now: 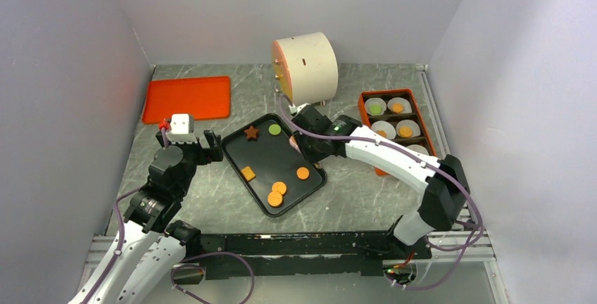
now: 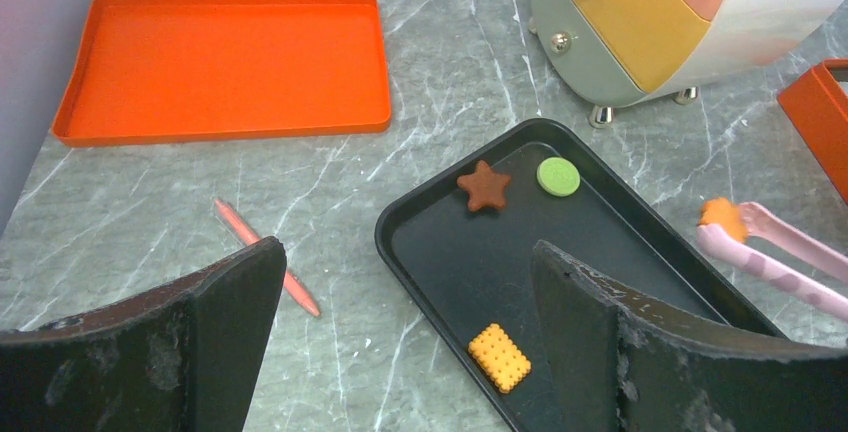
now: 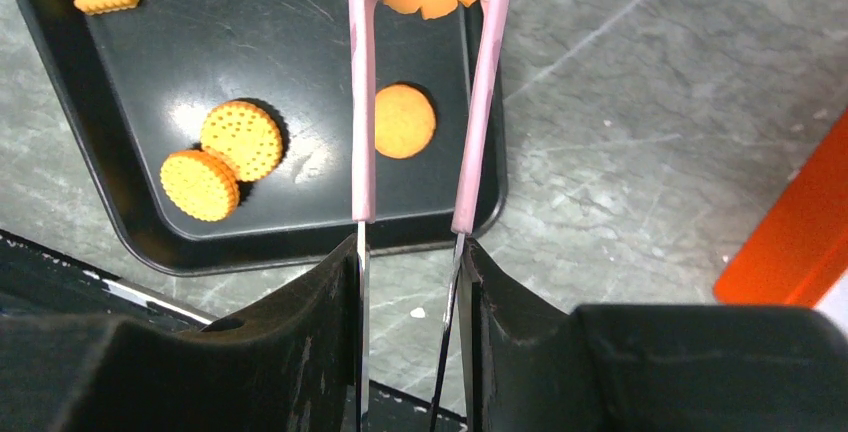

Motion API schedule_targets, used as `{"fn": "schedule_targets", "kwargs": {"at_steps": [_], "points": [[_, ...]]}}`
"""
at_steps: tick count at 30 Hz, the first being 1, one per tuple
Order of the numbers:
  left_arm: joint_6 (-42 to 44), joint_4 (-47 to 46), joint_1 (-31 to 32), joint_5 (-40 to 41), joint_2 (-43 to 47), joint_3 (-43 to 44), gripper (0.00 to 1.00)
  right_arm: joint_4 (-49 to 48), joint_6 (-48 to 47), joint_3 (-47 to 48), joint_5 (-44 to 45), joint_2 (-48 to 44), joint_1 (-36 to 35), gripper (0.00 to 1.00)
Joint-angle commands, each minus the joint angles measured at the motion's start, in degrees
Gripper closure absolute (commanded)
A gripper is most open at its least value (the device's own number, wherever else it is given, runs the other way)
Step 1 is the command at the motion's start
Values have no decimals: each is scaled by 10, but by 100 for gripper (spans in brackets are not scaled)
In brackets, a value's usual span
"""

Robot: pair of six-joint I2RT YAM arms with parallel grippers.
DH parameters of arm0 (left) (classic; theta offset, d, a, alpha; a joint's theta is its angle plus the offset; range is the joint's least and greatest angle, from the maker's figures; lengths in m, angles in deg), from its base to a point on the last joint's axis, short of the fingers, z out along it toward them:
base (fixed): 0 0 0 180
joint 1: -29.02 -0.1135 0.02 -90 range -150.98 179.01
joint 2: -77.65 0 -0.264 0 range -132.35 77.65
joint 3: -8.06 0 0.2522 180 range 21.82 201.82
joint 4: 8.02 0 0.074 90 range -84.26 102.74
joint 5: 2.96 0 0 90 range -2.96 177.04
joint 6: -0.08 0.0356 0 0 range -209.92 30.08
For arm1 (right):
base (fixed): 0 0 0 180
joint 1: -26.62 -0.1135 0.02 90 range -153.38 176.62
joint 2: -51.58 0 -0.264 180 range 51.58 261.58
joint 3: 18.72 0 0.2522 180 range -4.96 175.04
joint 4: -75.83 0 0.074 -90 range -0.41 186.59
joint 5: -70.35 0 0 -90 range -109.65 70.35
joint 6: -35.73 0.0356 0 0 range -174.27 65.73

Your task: Pack the cookies

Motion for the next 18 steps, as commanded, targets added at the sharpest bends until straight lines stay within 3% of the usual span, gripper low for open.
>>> {"fn": "schedule_targets", "kwargs": {"at_steps": [1, 9, 18], "points": [[13, -18, -3, -6, 7, 3, 4, 33, 24, -10, 26, -46, 19, 76], [-2, -23, -3, -13, 3, 13, 4, 87, 52, -37, 19, -103, 79, 78], [1, -42, -3, 2, 0, 29, 4, 138, 65, -86, -11, -187, 234, 80]]}}
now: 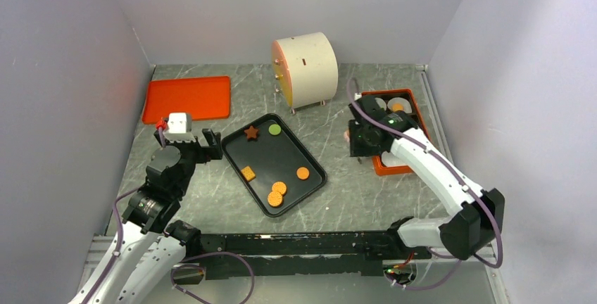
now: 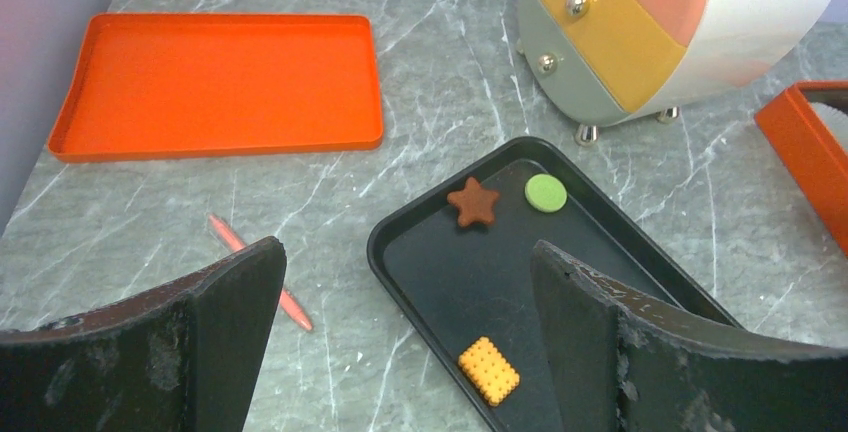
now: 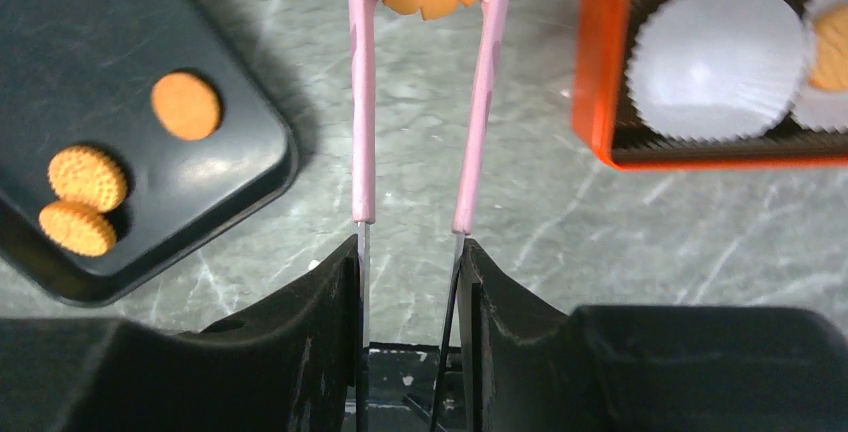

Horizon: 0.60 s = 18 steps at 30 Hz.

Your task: Pack the cookies

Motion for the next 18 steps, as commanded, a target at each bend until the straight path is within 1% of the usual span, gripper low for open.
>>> {"fn": "schedule_targets", "kwargs": {"at_steps": [1, 6, 11, 18], "points": [[5, -36, -2, 10, -2, 19, 4, 38, 12, -13, -9, -44, 66, 80], [13, -46, -1, 18, -4, -2, 4, 46, 7, -29, -12, -62, 138, 80], [23, -46, -1, 20, -2, -8, 4, 33, 1, -54, -22, -74, 208, 80], [27, -51, -1, 4, -3, -12, 4, 4, 0, -106, -27, -79, 275, 79]]}}
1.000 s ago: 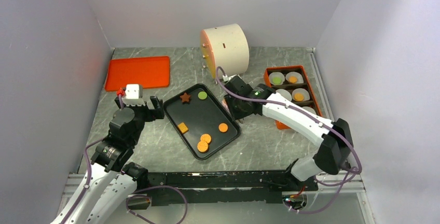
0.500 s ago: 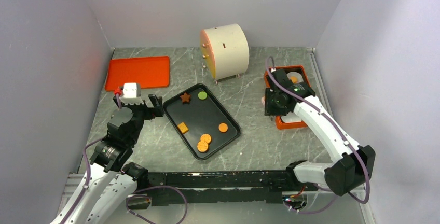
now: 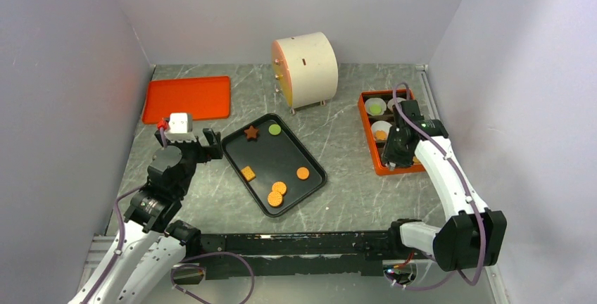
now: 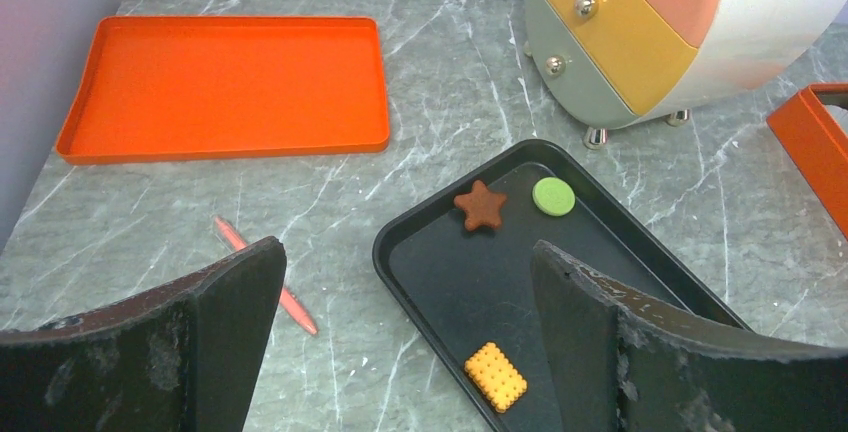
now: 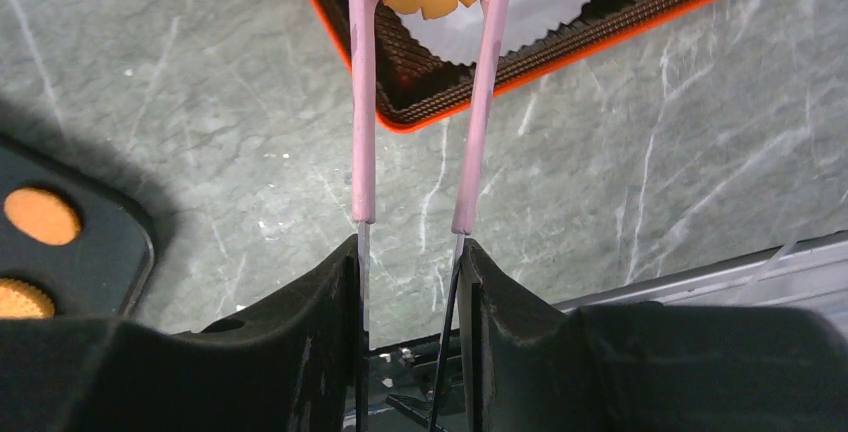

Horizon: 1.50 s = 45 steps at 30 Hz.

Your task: Pack the cookies

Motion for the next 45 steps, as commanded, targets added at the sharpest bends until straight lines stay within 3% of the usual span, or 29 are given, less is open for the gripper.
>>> {"fn": "schedule_targets", "kwargs": {"at_steps": [1, 7, 17, 22, 34, 40, 45], "points": [[22, -32, -1, -6, 0, -3, 4, -29, -2, -29, -10, -12, 30, 79], [23, -29, -1, -2, 1, -3, 4, -56, -11, -63, -15, 3, 53, 77], [23, -28, -1, -2, 0, -4, 4, -53, -19, -59, -28, 1, 61, 58], [24, -28, -1, -2, 1, -4, 4, -49, -23, -56, -44, 0, 61, 55], [24, -28, -1, -4, 1, -5, 4, -39, -51, -12, -66, -33, 61, 57], [22, -28, -1, -5, 1, -5, 4, -70, -64, -4, -101, -62, 51, 64], [21, -26, -2, -3, 1, -5, 4, -122, -43, -22, -94, -75, -38, 65]]}}
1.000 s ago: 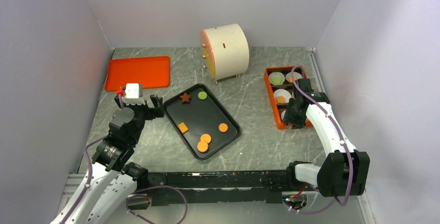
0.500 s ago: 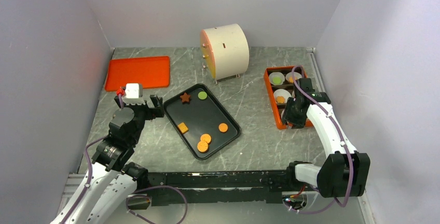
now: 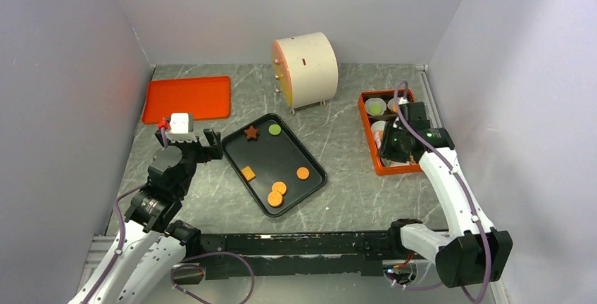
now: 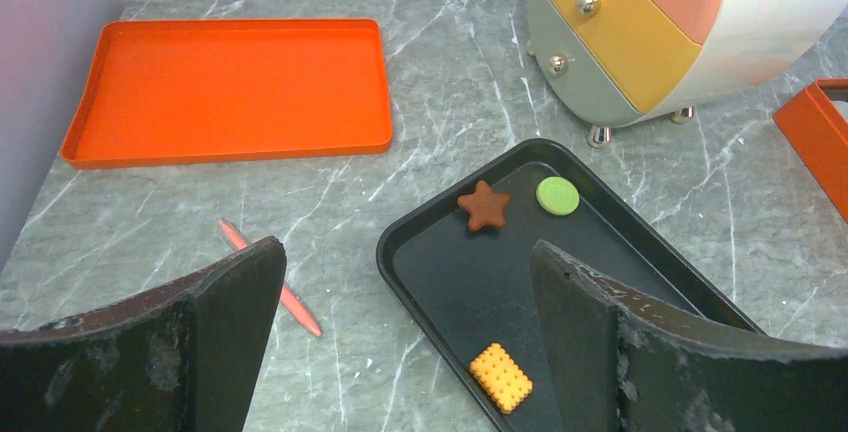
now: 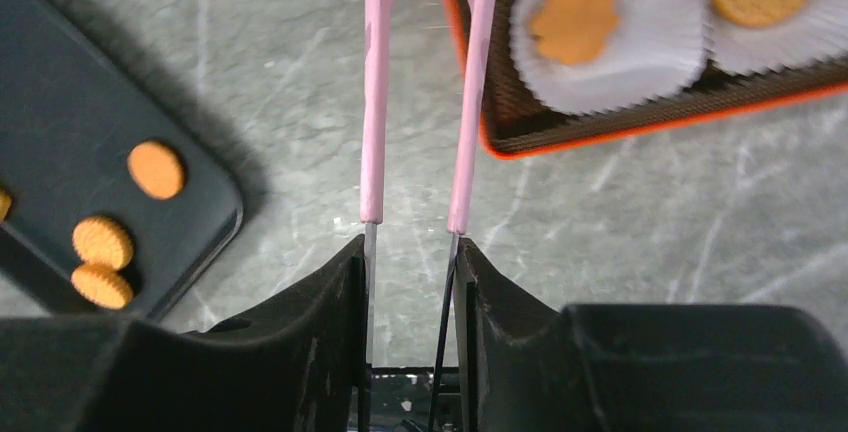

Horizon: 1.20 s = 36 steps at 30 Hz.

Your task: Pack the cookies

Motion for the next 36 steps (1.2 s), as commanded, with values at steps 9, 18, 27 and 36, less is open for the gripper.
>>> {"fn": "schedule_targets", "kwargs": {"at_steps": [9, 18, 27, 36], "points": [[3, -17, -8, 1, 3, -2, 4, -262, 27, -92, 17, -29, -196, 64], [-6, -17, -19, -16, -6, 2, 4, -452, 37, -227, 40, -3, -253, 62], [-7, -19, -26, -25, -19, 3, 4, -527, 51, -292, 73, 61, -282, 56], [-7, -19, -29, -29, -26, 3, 4, -528, 77, -298, 119, 99, -348, 46]]}}
